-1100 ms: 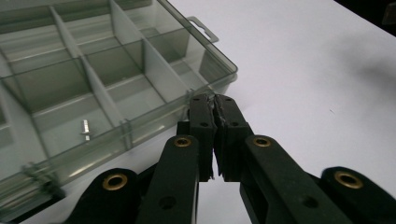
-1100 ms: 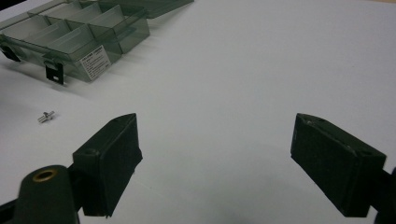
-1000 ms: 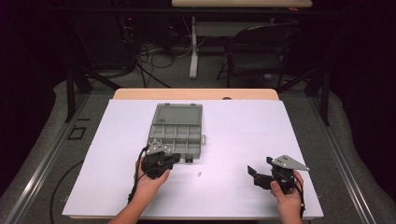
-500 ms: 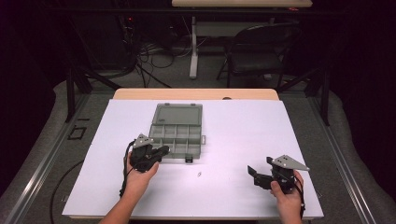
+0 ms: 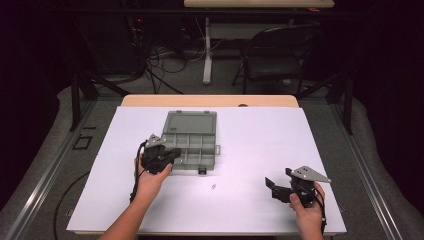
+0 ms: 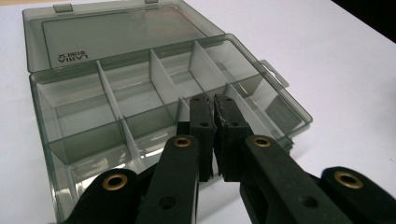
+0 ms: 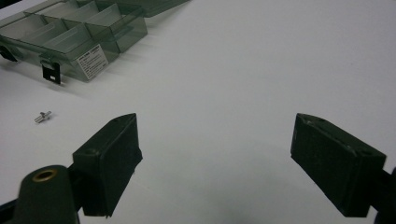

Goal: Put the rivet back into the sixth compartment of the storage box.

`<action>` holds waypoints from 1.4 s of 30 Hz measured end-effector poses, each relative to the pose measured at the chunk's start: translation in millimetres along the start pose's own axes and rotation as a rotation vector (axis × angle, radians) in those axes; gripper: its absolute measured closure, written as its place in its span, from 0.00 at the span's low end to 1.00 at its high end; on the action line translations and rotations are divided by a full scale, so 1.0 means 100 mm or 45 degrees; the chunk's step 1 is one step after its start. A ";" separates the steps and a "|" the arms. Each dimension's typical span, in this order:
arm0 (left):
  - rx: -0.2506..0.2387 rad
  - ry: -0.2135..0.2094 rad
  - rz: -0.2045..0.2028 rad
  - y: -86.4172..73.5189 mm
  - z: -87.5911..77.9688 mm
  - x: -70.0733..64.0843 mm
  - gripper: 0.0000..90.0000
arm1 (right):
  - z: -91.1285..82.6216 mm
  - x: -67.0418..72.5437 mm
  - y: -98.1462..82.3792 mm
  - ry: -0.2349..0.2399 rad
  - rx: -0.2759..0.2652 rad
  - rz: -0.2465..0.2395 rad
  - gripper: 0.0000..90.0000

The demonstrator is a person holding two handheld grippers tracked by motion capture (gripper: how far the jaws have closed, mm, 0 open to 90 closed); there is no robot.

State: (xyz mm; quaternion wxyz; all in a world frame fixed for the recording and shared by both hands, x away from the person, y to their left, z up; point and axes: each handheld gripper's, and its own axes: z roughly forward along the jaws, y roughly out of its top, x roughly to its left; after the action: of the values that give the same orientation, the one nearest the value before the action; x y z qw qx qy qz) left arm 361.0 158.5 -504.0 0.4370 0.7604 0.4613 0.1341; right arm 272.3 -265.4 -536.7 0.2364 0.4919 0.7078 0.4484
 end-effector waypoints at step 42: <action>0.065 0.067 -0.001 -0.08 0.19 0.13 0.96 | -0.02 0.00 -0.01 -0.011 -0.009 -0.005 0.17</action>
State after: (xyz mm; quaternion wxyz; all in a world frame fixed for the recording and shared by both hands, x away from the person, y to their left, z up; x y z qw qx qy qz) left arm 374.6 160.4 -523.7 0.4051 0.7674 0.4763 0.1419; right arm 270.2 -265.9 -536.6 0.2422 0.4917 0.7061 0.4484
